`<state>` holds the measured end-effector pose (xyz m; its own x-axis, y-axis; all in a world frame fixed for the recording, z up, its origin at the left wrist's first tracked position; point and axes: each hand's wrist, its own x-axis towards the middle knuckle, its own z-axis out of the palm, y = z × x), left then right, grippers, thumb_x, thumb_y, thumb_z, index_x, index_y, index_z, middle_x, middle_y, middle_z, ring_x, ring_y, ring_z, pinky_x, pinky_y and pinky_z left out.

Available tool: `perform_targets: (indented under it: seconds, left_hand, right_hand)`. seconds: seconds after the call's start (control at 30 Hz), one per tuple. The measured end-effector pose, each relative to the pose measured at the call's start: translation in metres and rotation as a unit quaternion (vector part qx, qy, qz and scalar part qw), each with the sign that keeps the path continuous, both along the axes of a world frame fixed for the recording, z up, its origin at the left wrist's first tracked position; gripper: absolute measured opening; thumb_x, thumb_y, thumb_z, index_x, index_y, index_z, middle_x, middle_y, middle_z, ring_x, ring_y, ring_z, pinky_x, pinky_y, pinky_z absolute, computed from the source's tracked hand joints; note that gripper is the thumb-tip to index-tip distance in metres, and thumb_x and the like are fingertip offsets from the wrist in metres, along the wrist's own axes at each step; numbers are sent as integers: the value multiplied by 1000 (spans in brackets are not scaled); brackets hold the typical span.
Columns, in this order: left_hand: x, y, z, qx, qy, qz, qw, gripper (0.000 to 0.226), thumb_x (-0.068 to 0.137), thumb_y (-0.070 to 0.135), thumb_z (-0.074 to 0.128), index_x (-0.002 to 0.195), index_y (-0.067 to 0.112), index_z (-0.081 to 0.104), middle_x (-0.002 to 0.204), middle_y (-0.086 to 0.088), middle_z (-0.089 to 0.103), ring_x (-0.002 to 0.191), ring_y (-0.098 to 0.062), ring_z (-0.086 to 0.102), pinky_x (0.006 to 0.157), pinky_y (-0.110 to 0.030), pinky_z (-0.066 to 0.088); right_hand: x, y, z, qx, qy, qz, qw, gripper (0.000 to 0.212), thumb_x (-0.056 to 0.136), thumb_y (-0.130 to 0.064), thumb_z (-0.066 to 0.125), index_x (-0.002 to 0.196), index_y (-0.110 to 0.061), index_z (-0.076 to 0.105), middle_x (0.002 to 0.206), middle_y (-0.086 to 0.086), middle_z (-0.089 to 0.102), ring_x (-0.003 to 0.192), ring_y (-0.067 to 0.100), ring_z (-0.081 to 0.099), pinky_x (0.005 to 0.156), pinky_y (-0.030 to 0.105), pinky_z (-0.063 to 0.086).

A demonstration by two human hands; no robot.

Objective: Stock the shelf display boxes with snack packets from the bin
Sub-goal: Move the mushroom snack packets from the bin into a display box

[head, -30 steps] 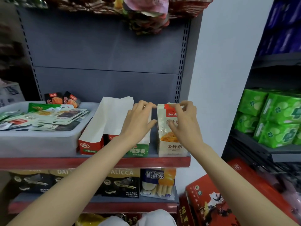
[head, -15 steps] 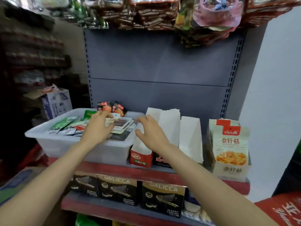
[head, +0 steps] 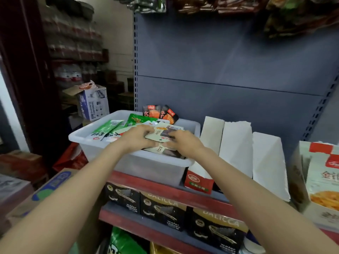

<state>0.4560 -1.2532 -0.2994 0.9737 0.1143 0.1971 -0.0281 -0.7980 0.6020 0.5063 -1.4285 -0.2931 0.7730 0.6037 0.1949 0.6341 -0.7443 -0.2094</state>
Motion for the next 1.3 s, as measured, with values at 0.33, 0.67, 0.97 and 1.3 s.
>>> perform_targets:
  seconds: [0.33,0.67,0.97,1.3]
  left_hand:
    - [-13,-5,2,-14,-182,-6,983,30,83,14,69,113,14,65,113,4,59,102,-9,51,80,-19,36]
    - [-40,-34,25,-133,-286,8,949,10,92,17,59,98,16,67,89,7,69,81,-4,62,73,-20,48]
    - [-53,-114,53,-196,-266,-66,942,6,90,14,62,95,16,64,88,8,68,82,-11,64,74,-25,52]
    - [-36,-259,47,-209,-156,-165,951,23,85,7,67,80,25,52,94,-1,69,85,-14,66,71,-31,58]
  right_hand:
    - [-14,-11,-3,310,8,26,950,40,98,-32,45,64,-12,53,54,-9,43,52,6,45,55,25,37]
    - [-43,-44,25,462,109,89,876,13,90,-13,61,101,-11,66,100,-1,71,90,13,68,82,25,54]
    - [-68,-120,45,550,87,16,830,7,93,-11,57,94,-10,64,91,1,72,81,9,68,62,21,56]
    - [-88,-269,33,543,-34,-112,831,7,91,-12,59,93,-17,64,87,7,69,83,16,66,66,27,52]
